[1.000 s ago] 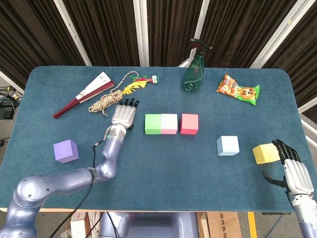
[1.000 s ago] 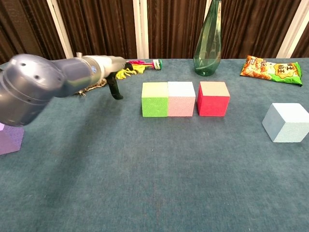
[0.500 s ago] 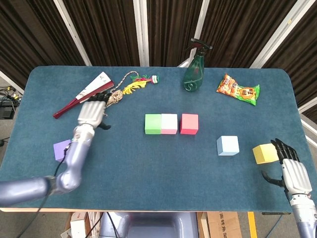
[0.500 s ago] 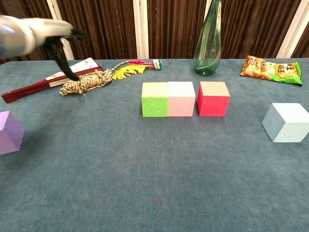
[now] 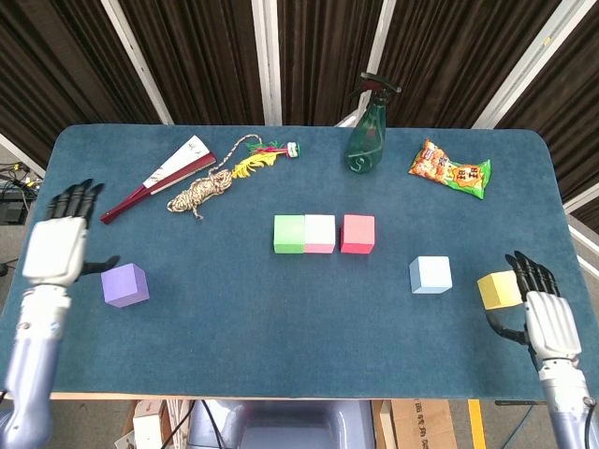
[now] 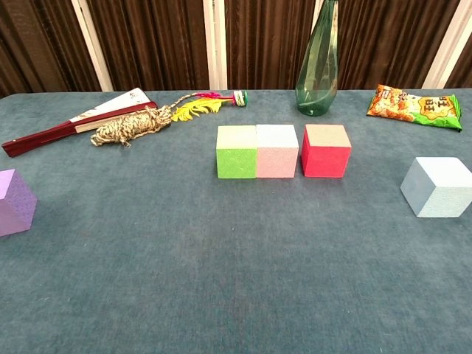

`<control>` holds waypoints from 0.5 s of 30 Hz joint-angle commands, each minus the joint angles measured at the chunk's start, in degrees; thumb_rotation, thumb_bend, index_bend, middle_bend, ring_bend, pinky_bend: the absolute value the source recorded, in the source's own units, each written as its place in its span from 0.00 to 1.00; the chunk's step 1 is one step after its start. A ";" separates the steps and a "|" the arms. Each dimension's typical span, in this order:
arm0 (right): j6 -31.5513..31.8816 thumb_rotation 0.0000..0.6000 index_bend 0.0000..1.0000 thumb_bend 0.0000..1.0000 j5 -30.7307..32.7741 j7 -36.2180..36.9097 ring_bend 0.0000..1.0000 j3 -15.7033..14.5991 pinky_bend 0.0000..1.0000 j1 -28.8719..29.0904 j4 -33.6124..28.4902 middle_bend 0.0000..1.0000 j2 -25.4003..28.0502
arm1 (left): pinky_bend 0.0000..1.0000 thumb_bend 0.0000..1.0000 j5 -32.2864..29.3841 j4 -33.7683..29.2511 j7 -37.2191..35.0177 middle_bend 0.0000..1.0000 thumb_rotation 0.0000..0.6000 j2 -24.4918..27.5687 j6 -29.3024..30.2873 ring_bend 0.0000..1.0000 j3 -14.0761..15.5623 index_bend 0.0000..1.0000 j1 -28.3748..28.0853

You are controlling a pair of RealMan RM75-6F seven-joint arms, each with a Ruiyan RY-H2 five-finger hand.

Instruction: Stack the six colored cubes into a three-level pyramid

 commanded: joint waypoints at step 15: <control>-15.76 1.00 0.00 0.30 12.93 -19.17 0.00 9.06 0.00 18.23 -7.70 0.00 -2.97 | 0.08 0.13 3.03 -1.61 -6.22 0.00 1.00 5.12 0.13 0.01 -0.28 0.00 5.57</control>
